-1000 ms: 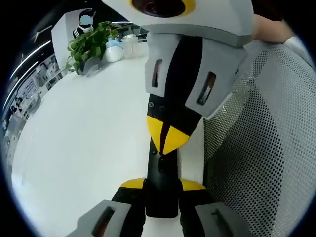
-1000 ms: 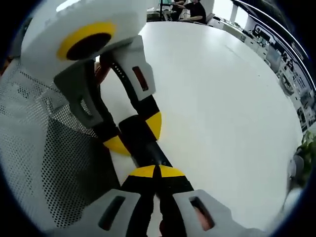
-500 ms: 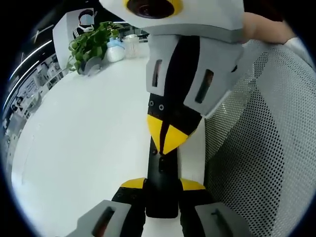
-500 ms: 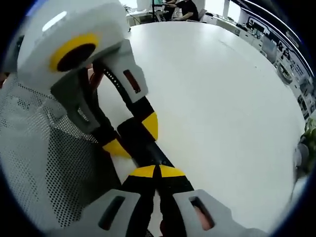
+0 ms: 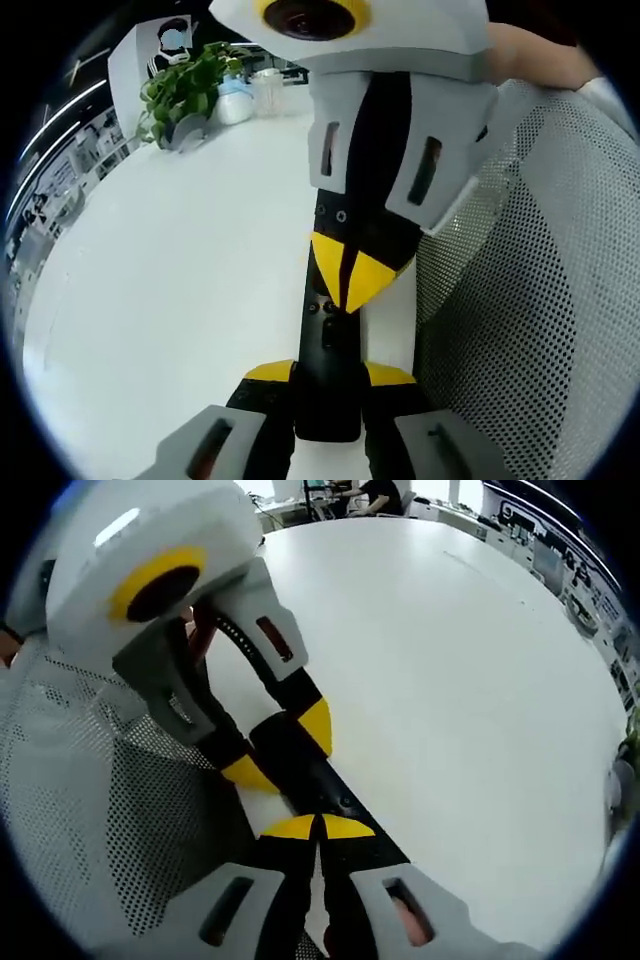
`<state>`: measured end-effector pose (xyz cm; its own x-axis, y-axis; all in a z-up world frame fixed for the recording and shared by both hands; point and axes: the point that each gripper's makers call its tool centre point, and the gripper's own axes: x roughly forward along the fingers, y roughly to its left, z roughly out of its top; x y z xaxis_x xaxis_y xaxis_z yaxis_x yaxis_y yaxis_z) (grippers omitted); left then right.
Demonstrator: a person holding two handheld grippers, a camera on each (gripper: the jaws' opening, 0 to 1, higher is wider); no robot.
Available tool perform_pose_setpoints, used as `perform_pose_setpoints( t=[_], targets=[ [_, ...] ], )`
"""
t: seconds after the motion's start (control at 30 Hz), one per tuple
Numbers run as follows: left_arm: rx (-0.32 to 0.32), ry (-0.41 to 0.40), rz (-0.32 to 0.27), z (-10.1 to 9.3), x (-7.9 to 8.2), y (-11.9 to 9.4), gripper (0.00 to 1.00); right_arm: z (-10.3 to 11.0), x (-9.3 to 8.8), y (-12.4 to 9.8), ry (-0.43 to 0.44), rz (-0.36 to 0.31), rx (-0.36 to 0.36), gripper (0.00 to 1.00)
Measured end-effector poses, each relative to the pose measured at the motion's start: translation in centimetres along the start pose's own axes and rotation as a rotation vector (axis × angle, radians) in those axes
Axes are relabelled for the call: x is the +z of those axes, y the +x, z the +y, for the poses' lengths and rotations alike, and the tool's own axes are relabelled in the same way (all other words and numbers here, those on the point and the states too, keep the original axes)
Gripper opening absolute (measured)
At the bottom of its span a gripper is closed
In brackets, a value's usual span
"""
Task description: Press the specified remote control buttons in sequence, fully releasing each button before pressing the next.
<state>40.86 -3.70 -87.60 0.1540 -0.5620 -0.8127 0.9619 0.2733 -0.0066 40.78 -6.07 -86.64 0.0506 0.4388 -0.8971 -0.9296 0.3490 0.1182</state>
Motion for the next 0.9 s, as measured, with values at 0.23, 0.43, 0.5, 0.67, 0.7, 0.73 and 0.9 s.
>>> perform_pose_setpoints(
  t=[0.23, 0.43, 0.5, 0.67, 0.7, 0.73, 0.9],
  targets=[
    [-0.001, 0.001, -0.002, 0.02, 0.02, -0.02, 0.25, 0.07, -0.08, 0.05, 0.002, 0.005, 0.005, 0.00],
    [-0.002, 0.000, -0.003, 0.05, 0.00, 0.02, 0.25, 0.22, -0.14, 0.17, -0.013, 0.014, 0.005, 0.00],
    [-0.002, 0.002, -0.004, 0.05, 0.00, -0.01, 0.25, 0.29, -0.14, 0.20, -0.026, 0.019, 0.002, 0.00],
    [-0.003, 0.002, -0.003, 0.03, 0.00, -0.01, 0.25, 0.33, -0.16, 0.31, -0.038, 0.023, -0.001, 0.00],
    [-0.003, 0.002, -0.003, 0.03, 0.01, -0.01, 0.25, 0.34, -0.15, 0.31, -0.037, 0.024, -0.002, 0.00],
    [-0.003, 0.002, -0.003, 0.03, 0.01, 0.00, 0.25, 0.34, -0.15, 0.32, -0.037, 0.024, -0.002, 0.00],
    [-0.005, 0.002, -0.003, 0.03, 0.01, -0.01, 0.25, 0.32, -0.16, 0.38, -0.037, 0.016, 0.006, 0.00]
  ],
)
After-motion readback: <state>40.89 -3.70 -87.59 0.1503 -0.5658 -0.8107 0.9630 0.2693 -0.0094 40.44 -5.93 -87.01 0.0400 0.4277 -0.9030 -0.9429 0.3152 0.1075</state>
